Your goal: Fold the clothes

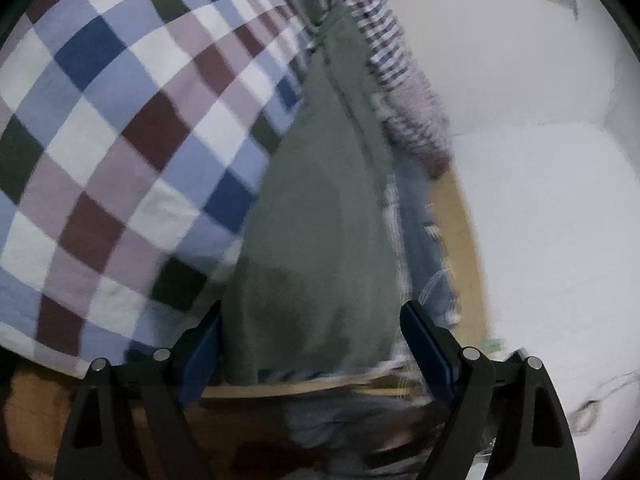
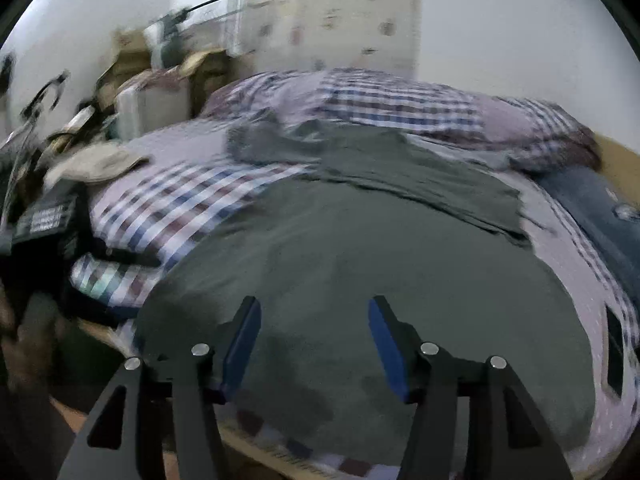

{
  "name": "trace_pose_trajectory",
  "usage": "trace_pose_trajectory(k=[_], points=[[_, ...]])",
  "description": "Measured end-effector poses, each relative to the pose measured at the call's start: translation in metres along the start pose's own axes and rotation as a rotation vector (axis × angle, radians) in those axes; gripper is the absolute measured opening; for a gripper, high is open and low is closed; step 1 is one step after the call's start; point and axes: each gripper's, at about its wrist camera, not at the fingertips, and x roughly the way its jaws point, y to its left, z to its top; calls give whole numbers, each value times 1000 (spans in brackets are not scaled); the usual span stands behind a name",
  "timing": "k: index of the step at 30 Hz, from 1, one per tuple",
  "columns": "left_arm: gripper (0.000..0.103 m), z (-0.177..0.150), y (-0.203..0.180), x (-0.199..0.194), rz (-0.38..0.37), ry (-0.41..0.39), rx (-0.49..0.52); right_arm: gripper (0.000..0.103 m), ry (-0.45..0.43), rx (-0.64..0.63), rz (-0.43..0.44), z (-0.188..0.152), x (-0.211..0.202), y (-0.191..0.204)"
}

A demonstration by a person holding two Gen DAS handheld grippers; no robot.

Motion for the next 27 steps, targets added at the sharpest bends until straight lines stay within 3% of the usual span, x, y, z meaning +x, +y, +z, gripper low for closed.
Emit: trace_pose_trajectory(k=[8,18,21,23,27], points=[[88,8,0,-3,-120,21,-22,61,16,-299,58,-17,21,73],[88,15,0,-9,-209,44,-21,59,-39,-551,-30,-27,44,122],[88,15,2,-10,-206,35,-21,42,-44,-543,-32,-21,48,122],[88,15,5,-14,-200,21,-27,19,-43,-533,-32,-17,48,120],[88,17,14,-23,-173,-14,-52,15,-49,-505,-26,-9,48,116]])
